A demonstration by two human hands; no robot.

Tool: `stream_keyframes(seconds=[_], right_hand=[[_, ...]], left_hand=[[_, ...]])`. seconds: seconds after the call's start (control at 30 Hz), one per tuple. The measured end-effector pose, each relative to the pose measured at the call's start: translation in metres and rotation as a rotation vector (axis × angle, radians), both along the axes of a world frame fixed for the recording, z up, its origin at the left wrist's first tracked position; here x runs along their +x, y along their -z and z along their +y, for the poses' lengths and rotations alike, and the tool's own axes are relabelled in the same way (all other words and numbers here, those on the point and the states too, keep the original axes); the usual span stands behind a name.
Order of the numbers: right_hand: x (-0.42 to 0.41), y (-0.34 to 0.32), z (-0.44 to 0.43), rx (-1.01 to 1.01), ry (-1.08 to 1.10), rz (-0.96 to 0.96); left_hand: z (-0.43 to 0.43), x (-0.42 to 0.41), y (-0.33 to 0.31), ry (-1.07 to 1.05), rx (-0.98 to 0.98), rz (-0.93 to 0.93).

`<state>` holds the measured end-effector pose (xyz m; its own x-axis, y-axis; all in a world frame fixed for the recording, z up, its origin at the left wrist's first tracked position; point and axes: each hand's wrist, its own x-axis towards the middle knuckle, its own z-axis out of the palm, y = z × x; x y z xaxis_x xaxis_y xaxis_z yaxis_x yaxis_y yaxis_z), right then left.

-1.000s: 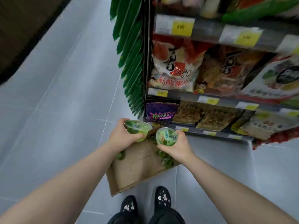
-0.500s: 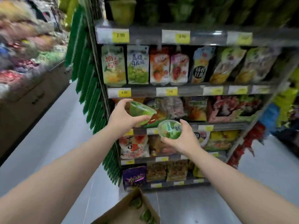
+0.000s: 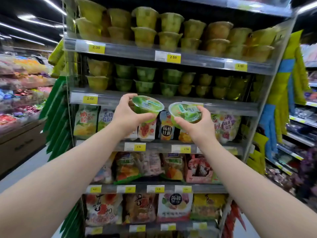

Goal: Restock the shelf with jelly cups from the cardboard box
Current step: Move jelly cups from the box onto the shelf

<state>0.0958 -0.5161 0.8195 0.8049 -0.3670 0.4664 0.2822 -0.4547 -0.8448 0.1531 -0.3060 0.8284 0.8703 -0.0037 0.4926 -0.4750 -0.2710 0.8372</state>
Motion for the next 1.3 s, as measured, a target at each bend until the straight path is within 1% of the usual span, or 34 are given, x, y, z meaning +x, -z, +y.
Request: stream_keyframes(seconds=[0.2,0.47,0.67,0.77,0.93,1.13,1.2,1.27,1.3], right_hand=[[0.039,-0.023,-0.034,0.036,0.043,-0.076],[0.114,-0.049,-0.078,-0.029,0.188,-0.145],[0.159,-0.066,-0.099,-0.108,0.232,-0.114],[0.176,-0.07,-0.106,-0.163,0.225,-0.04],[0.194,-0.075,-0.113,-0.319,0.173,0.06],[0.194,-0.072,-0.122,-0.423,0.131,0.059],[0.189,-0.068,-0.133,-0.416,0.116,-0.012],[0.179,-0.063,-0.143,-0.373,0.068,-0.171],[0.172,-0.06,-0.148,-0.339,0.012,-0.235]], left_hand=[[-0.035,0.023,-0.021,0.025,0.036,-0.041],[-0.073,0.089,-0.04,0.083,0.103,-0.098],[-0.096,0.123,-0.038,0.121,0.155,-0.134],[-0.103,0.133,-0.04,0.119,0.16,-0.145],[-0.116,0.14,-0.043,0.106,0.109,-0.102],[-0.131,0.134,-0.042,0.09,0.052,-0.067],[-0.138,0.131,-0.042,0.116,-0.014,-0.033],[-0.147,0.128,-0.043,0.165,-0.112,0.002],[-0.153,0.127,-0.044,0.192,-0.158,0.014]])
